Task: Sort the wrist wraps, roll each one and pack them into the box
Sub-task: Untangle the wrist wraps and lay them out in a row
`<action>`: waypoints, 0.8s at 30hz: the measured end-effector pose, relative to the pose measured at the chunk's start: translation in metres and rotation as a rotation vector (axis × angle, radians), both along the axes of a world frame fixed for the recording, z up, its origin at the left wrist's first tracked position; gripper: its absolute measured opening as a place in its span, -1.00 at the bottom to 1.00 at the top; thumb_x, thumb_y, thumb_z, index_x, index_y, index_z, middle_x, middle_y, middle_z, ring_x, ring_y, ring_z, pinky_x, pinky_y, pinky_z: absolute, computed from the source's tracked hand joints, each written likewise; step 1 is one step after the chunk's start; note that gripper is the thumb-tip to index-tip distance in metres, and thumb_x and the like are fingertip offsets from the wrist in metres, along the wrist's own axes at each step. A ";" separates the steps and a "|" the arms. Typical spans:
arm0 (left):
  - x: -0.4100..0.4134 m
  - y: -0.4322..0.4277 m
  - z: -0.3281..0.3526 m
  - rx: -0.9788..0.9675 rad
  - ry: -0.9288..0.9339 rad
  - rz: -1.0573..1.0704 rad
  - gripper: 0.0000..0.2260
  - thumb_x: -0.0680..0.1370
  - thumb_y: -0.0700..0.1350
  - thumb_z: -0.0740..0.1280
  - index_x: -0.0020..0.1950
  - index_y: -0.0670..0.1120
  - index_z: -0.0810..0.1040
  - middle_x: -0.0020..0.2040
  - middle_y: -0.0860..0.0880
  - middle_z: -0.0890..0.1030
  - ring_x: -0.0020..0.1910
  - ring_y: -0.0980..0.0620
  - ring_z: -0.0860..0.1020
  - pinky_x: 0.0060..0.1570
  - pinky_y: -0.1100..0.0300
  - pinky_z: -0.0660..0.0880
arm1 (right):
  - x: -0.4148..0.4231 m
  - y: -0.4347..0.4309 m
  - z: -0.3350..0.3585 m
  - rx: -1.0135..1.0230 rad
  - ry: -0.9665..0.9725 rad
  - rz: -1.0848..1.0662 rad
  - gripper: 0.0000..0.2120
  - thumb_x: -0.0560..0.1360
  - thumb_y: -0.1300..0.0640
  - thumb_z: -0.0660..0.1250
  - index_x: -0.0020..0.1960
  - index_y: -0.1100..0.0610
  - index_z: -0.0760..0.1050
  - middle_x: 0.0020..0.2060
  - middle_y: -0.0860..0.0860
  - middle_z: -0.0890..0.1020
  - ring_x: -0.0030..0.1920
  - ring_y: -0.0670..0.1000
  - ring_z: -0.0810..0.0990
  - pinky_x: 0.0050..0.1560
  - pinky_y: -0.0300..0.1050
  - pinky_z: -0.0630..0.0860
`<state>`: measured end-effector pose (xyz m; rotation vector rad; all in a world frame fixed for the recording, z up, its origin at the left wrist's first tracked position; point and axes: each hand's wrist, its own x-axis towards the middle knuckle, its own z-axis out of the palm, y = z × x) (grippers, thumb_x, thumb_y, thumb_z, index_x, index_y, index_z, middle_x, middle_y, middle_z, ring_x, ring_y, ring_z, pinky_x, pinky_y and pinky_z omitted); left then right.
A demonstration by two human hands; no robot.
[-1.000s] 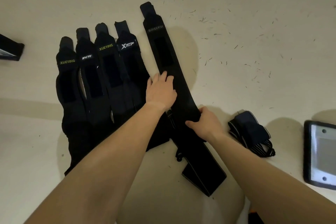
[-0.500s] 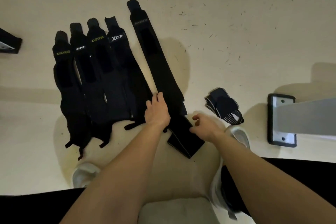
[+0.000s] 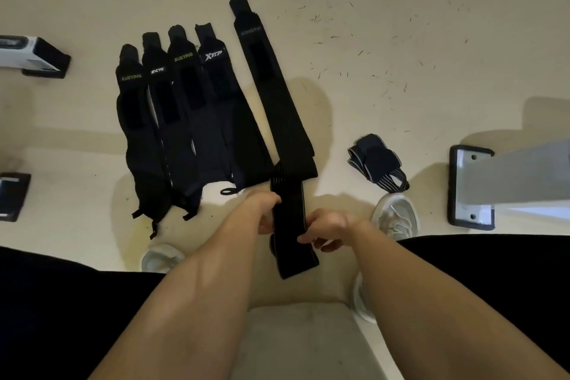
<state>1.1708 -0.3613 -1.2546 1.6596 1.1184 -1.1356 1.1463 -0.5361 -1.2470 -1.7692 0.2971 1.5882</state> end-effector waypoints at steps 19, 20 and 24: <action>0.042 0.047 0.172 -0.404 -0.299 -0.489 -0.69 0.56 -0.26 0.47 0.28 -0.04 0.62 0.14 -0.09 0.72 0.09 -0.02 0.67 0.15 0.08 0.60 | 0.056 -0.007 0.150 0.294 -0.375 -0.463 -0.76 0.58 -0.09 0.39 0.12 0.04 0.65 -0.04 0.00 0.72 -0.01 0.02 0.70 0.08 -0.04 0.58; 0.044 0.048 0.181 -0.406 -0.326 -0.518 -0.67 0.55 -0.27 0.47 0.29 -0.03 0.61 0.19 -0.09 0.71 0.17 -0.06 0.66 0.23 0.04 0.59 | 0.061 -0.005 0.159 0.301 -0.411 -0.461 -0.79 0.58 -0.06 0.40 0.10 0.05 0.65 -0.09 0.00 0.71 -0.07 0.00 0.70 0.03 -0.05 0.58; 0.050 0.052 0.218 -0.393 -0.434 -0.631 -0.64 0.55 -0.28 0.47 0.30 0.00 0.59 0.19 0.03 0.71 0.22 0.05 0.65 0.18 0.14 0.60 | 0.073 0.005 0.189 0.317 -0.452 -0.566 -0.74 0.55 0.03 0.47 0.18 0.10 0.54 -0.05 0.05 0.72 -0.13 0.02 0.72 -0.06 -0.05 0.64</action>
